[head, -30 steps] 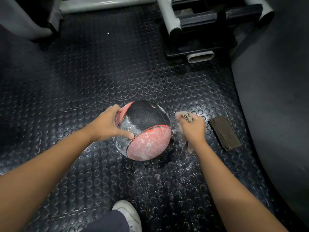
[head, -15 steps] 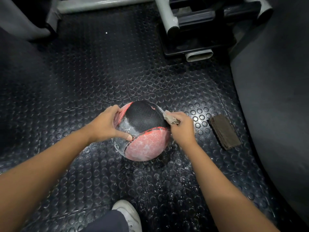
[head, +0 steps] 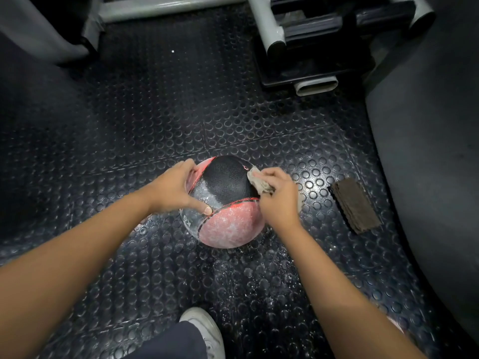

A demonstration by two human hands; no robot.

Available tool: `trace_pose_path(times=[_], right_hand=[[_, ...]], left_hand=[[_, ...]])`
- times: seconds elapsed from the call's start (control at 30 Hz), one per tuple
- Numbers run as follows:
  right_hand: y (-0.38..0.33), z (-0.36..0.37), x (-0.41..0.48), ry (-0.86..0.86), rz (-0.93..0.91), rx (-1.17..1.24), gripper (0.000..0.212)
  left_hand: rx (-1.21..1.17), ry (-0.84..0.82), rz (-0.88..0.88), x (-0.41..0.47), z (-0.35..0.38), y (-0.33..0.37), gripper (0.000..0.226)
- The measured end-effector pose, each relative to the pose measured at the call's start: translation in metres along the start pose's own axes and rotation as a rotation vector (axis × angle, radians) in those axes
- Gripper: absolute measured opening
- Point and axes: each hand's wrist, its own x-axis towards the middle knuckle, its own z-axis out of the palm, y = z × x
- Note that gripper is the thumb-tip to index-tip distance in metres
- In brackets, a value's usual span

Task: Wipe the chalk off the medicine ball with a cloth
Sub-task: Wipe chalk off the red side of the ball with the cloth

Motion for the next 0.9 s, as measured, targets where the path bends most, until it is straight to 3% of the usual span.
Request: trace_pose_path(times=[0.23,0.4,0.5,0.63,0.8,0.9], right_hand=[[0.028,-0.009,0.014,0.097,0.139,-0.02,0.037],[0.004,0.001,0.014,0.015,-0.012,0.015,0.051],[0.026,-0.011,-0.001,0.025,0.078,-0.005,0.047],[0.043,-0.013,0.024,0.04,0.179,-0.024,0.032],[0.001,-0.002,0.038,-0.035,0.012,-0.022,0.039],[0.006,-0.013,0.014,-0.065,0.016,0.0,0.04]], left_hand=[[0.031,-0.004,0.045,0.004,0.007,0.011,0.079],[0.055,-0.019,0.012,0.005,0.0,0.002,0.085],[0.053,-0.022,0.028,0.003,0.002,0.003,0.088],[0.073,-0.017,0.047,0.007,0.007,0.012,0.075],[0.091,-0.016,0.038,0.005,0.003,0.009,0.091],[0.083,-0.016,0.035,0.002,0.002,0.006,0.096]])
